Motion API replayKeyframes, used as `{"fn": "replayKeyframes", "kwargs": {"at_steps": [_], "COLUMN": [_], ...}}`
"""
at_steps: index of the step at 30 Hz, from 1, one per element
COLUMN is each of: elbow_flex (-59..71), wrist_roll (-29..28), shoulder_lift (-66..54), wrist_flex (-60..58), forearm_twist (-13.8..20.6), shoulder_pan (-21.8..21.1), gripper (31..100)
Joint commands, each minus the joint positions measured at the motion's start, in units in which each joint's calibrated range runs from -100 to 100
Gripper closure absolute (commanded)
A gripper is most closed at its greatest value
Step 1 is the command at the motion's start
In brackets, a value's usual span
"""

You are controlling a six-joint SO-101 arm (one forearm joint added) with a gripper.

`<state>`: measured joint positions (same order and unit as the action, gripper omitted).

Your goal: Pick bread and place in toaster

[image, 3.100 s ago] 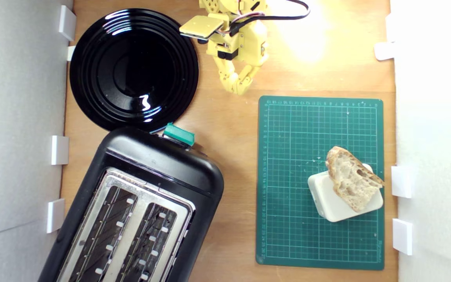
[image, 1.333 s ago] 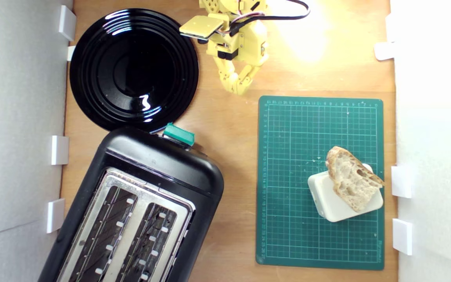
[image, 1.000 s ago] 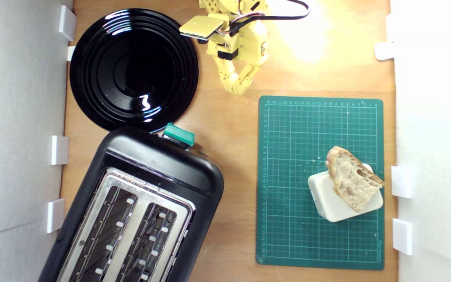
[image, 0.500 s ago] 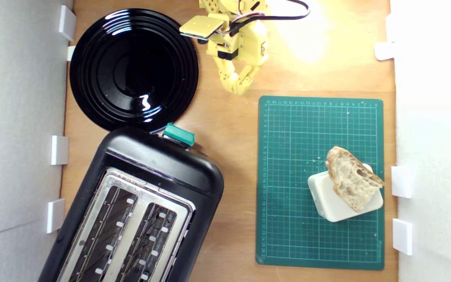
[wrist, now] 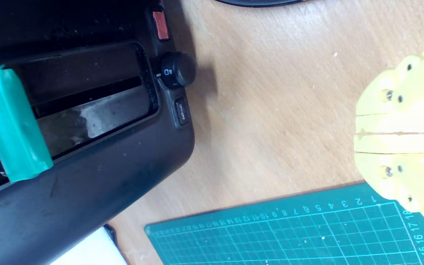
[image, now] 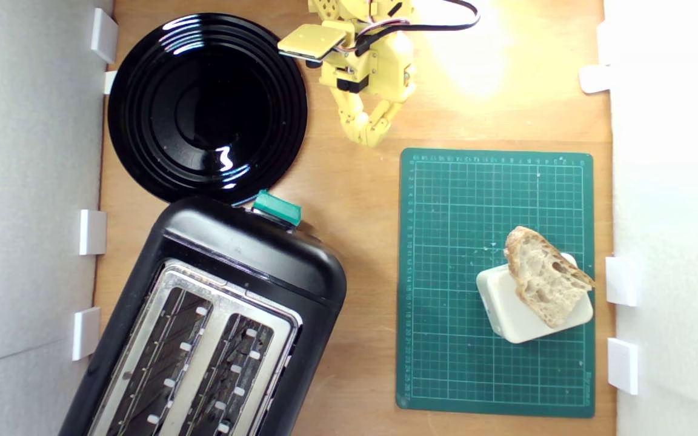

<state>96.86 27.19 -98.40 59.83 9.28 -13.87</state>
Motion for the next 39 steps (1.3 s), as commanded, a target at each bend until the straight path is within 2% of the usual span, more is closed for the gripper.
{"fn": "replayKeyframes", "kwargs": {"at_steps": [1,33,39], "elbow_flex": [0.3,-0.3,-4.0], "wrist_roll": [0.1,0.4,0.2], "shoulder_lift": [0.0,0.5,8.1], "wrist_flex": [-0.1,-0.1,-1.7], "forearm_twist": [-0.3,0.2,-0.1], "shoulder_pan": [-0.1,-0.7,-0.7], "gripper": [91.2,91.2,90.8]}}
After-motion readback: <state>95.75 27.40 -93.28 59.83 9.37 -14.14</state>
